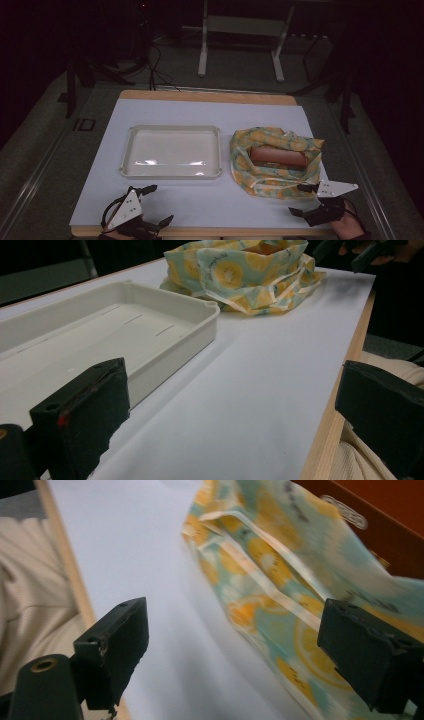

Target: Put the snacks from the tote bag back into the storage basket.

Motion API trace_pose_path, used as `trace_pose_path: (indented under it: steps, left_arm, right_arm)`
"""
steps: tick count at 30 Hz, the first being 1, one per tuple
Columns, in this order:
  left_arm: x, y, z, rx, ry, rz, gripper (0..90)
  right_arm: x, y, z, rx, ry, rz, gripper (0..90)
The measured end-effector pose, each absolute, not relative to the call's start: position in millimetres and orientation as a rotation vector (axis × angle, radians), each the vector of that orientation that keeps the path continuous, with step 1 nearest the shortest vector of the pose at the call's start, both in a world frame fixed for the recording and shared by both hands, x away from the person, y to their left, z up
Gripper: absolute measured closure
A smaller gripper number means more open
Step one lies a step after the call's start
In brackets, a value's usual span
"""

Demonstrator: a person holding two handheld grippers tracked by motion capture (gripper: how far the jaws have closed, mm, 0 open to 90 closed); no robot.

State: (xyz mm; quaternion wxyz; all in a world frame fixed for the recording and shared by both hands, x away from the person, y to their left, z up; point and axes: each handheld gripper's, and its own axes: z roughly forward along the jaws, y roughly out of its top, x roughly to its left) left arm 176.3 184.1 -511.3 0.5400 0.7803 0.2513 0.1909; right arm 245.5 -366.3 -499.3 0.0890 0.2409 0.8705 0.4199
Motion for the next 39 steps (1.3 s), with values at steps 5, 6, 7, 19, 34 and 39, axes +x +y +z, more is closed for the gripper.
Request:
trace_pose_path:
  steps: [5, 6, 7, 19, 34, 39]
  left_arm:
    - [176.2, 184.1, -511.3, 1.855, 0.594, 0.451, 1.3]
    - [176.3, 184.2, -511.3, 1.854, 0.595, 0.451, 1.3]
    - [176.4, 184.3, -511.3, 1.855, 0.594, 0.451, 1.3]
    - [176.5, 184.1, -511.2, 1.851, 0.589, 0.442, 1.3]
    - [176.2, 183.5, -510.7, 1.848, 0.592, 0.434, 1.3]
    - [176.1, 183.8, -510.7, 1.848, 0.595, 0.434, 1.3]
  right_arm:
    - [247.5, -363.6, -491.5, 0.681, 2.643, 1.258, 13.5]
    - [247.8, -363.3, -489.8, 0.679, 2.642, 1.258, 13.5]
    - [248.0, -363.1, -487.6, 0.666, 2.642, 1.261, 13.5]
    - [255.0, -362.1, -448.7, 0.565, 2.548, 1.332, 13.5]
    - [278.4, -366.6, -414.8, 0.518, 2.479, 1.302, 14.4]
    - [285.6, -367.0, -407.9, 0.472, 2.479, 1.285, 20.1]
